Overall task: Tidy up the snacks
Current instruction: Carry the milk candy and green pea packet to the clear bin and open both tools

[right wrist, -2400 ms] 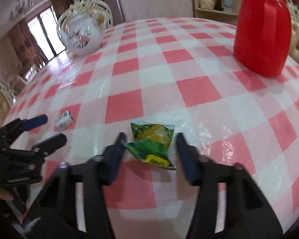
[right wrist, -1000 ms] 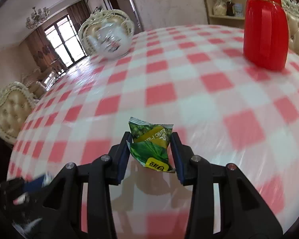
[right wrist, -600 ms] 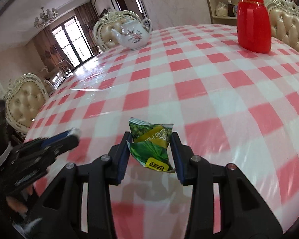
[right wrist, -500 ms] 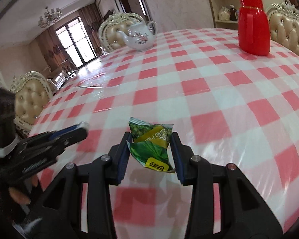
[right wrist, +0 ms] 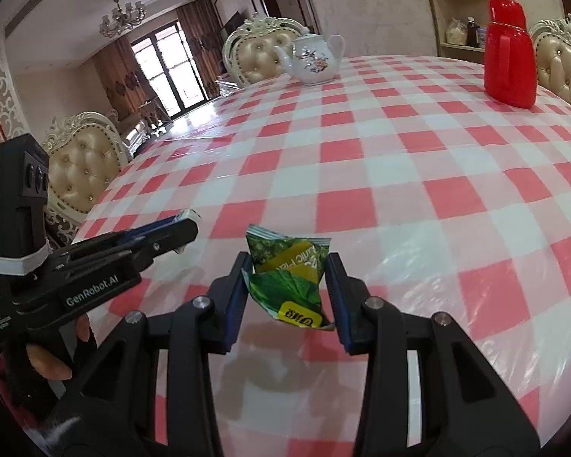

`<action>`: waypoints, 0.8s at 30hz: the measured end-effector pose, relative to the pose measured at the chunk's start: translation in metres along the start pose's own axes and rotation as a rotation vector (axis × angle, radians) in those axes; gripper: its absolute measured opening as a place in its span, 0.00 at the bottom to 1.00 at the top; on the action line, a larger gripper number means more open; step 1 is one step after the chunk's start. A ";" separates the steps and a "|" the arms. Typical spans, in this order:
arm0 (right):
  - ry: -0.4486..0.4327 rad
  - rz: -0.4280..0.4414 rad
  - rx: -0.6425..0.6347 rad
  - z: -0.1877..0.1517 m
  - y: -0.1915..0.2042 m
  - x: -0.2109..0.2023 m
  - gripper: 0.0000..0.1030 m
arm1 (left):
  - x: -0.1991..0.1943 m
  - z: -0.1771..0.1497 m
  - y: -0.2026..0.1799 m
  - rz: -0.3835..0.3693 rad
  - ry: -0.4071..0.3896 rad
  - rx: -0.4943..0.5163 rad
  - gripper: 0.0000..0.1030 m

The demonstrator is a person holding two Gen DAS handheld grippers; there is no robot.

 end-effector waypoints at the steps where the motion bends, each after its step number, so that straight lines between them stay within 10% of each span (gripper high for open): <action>1: -0.001 0.005 0.000 -0.002 0.003 -0.001 0.42 | -0.004 -0.003 0.002 0.004 -0.006 -0.006 0.21; 24: 0.002 0.143 -0.065 -0.061 0.118 -0.038 0.42 | -0.155 -0.086 0.056 0.172 -0.061 -0.012 0.21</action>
Point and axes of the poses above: each gripper's, at about its wrist camera, not at the fingertips, and x roughly the way its jaws point, y to its left, z to its top, the point moved 10 cm from there along x, roughly the way its jaws point, and after that the axes turned 7 degrees about x, right-handed, at the moved point
